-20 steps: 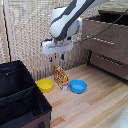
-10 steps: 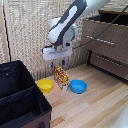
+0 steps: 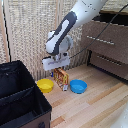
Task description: Locate and clasp the grip of the topmost drawer. Steadily and circumspectly yank the drawer open. Discover and seize the nutrition bar using your clamp. Deposit the nutrition bar in the accessible drawer. Unclench the nutrition bar.
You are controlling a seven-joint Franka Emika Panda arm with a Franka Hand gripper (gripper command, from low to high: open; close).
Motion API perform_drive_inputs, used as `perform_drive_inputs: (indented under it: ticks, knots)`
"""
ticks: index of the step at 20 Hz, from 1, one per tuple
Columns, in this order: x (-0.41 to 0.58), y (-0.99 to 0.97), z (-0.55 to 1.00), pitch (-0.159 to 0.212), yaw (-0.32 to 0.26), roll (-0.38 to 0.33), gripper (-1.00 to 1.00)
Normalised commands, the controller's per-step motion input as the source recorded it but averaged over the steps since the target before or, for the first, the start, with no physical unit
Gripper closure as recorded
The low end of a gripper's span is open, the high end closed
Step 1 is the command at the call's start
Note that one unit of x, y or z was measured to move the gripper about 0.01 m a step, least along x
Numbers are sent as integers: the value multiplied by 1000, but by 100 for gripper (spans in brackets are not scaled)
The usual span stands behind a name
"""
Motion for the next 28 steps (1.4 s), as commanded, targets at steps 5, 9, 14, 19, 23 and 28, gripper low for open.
perform_drive_inputs:
  ticks: [5, 9, 14, 19, 23, 28]
  knots:
    - [5, 5, 0, 2, 16, 0, 100]
    - [0, -4, 38, -10, -16, 2, 100]
    - [44, -130, 298, 4, -54, 32, 100]
    - [130, -73, 859, 21, -78, 23, 100]
    - [139, -24, 991, 32, -77, 0, 100]
    - [117, -7, 1000, 59, -96, 2, 100]
